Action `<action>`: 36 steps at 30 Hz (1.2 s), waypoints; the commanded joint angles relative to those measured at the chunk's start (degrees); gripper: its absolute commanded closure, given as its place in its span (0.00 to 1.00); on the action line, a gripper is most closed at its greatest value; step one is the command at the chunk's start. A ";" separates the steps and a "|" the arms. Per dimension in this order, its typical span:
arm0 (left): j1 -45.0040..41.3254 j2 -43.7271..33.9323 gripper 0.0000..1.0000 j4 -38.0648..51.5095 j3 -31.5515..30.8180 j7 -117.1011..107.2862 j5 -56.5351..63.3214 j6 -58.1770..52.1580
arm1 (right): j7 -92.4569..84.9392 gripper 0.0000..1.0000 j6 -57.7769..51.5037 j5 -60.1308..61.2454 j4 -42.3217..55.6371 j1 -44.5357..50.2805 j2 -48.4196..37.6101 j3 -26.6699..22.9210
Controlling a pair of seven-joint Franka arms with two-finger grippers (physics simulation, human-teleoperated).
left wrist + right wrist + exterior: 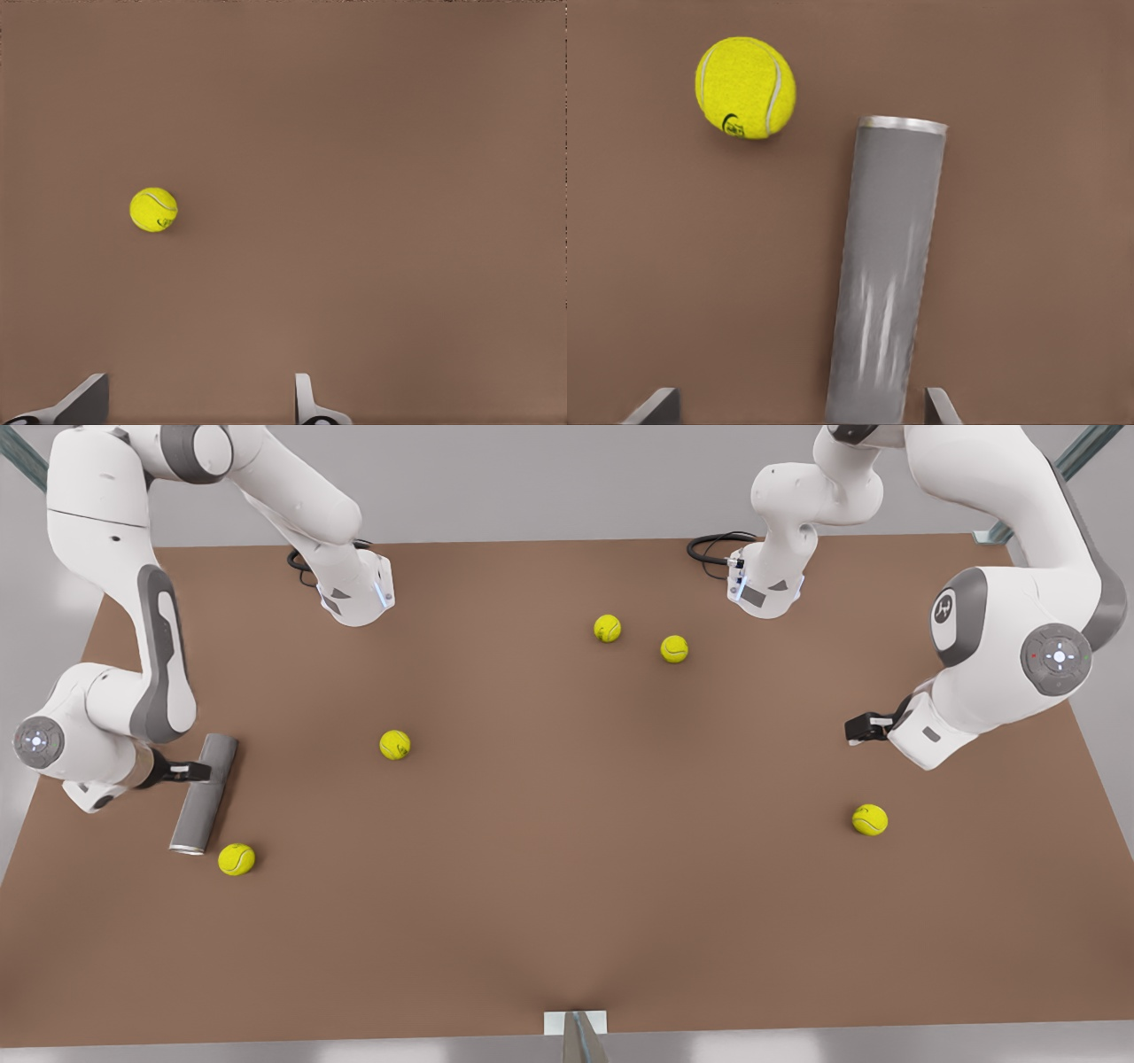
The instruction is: Put the tennis tube upright
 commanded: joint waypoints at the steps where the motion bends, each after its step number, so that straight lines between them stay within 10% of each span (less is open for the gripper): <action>1: 0.09 0.00 0.00 0.00 0.00 0.00 0.00 0.02 | -0.34 0.00 1.74 -0.02 -0.28 -0.40 0.12 0.00; 8: 0.09 0.08 0.00 -0.09 0.00 0.00 0.00 0.02 | -5.17 0.00 17.22 -0.02 -5.73 -6.64 7.33 0.00; 36: 0.09 0.79 0.00 -0.17 0.00 -0.09 -0.09 -0.16 | -2.71 0.00 18.72 -1.16 -6.87 -7.08 14.01 -0.35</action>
